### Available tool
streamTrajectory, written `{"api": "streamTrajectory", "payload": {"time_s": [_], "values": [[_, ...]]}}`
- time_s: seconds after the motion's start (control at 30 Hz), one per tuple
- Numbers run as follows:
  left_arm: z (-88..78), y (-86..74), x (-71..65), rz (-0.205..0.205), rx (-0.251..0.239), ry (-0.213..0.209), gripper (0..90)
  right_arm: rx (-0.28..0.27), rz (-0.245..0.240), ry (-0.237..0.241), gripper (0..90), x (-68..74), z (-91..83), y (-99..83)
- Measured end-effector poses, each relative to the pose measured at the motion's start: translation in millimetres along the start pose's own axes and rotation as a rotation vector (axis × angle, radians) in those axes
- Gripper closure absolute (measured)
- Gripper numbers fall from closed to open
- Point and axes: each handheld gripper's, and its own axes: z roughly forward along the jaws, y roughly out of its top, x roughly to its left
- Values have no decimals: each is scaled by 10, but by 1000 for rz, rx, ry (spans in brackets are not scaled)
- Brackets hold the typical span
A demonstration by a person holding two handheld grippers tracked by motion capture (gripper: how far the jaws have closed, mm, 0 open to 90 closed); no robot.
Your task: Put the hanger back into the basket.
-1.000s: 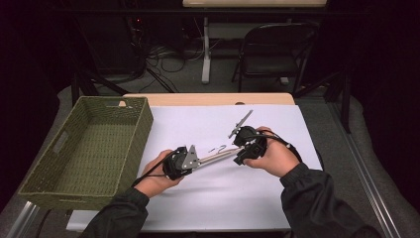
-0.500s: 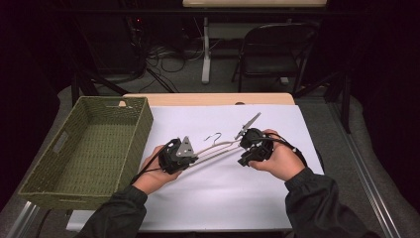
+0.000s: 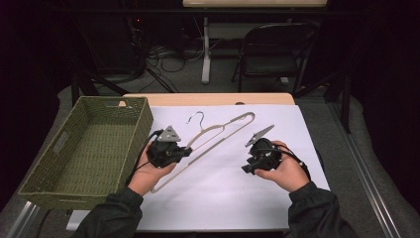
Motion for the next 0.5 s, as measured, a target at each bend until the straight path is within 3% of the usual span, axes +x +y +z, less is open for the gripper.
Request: {"api": "streamTrajectory", "payload": {"time_s": [0.2, 0.4, 0.5], "values": [[-151, 10, 19, -65, 0, 27, 873, -77, 40, -35, 489, -9, 25, -127], [-320, 8, 93, -114, -1, 54, 873, -133, 64, -66, 459, 36, 72, -232], [-437, 18, 107, -115, -2, 56, 873, -161, 76, -86, 459, 45, 85, -286]]}}
